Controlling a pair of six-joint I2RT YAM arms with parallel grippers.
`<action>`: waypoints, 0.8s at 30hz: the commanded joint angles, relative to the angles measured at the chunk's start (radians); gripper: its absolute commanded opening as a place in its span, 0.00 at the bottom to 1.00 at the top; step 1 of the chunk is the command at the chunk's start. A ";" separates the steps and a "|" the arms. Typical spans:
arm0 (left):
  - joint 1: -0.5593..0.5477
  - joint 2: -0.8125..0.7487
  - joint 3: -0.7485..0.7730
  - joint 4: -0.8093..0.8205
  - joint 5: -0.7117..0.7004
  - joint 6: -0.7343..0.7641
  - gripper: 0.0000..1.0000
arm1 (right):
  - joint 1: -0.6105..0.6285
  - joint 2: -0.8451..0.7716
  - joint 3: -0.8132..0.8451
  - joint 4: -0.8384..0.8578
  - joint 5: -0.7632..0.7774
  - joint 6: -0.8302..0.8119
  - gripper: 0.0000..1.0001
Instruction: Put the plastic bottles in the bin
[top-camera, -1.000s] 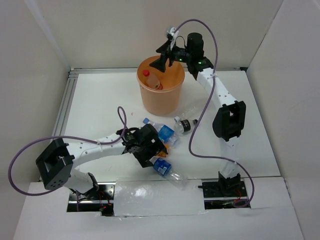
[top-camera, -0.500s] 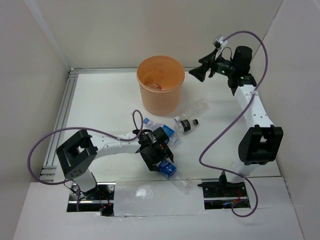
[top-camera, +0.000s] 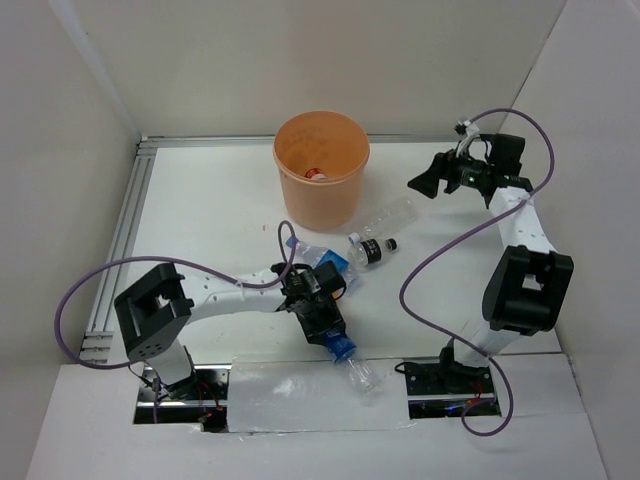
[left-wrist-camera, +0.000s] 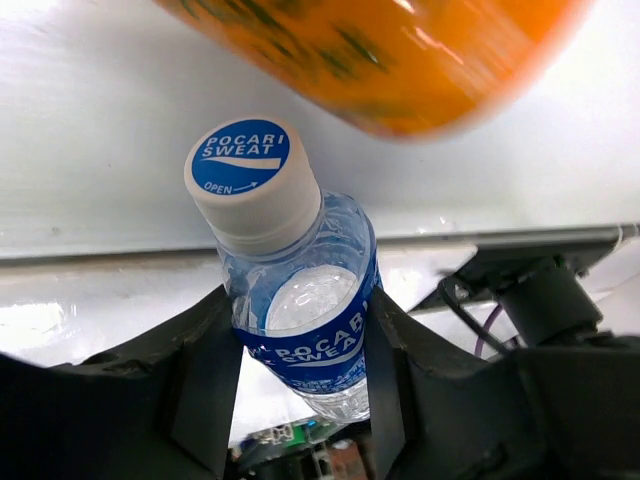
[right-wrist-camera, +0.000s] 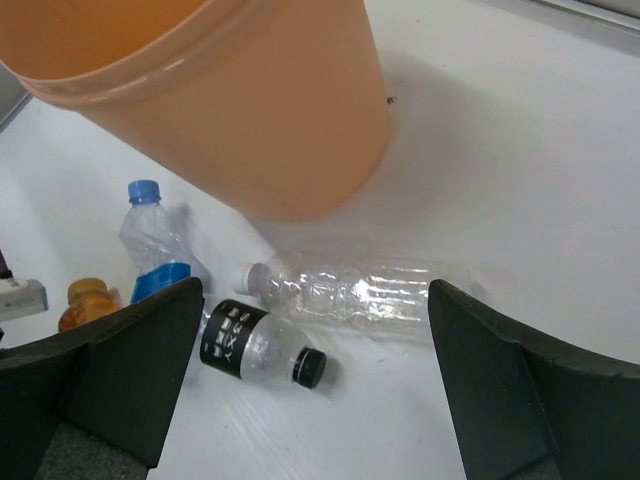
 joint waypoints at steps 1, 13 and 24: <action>-0.030 -0.081 0.089 -0.068 -0.052 0.070 0.00 | -0.024 -0.031 0.013 -0.093 -0.051 -0.065 1.00; 0.017 -0.204 0.688 -0.132 -0.489 0.664 0.00 | -0.034 -0.063 -0.028 -0.230 -0.011 -0.286 0.15; 0.309 -0.042 0.814 0.504 -0.761 1.230 0.01 | -0.080 -0.081 -0.055 -0.389 -0.088 -0.573 0.62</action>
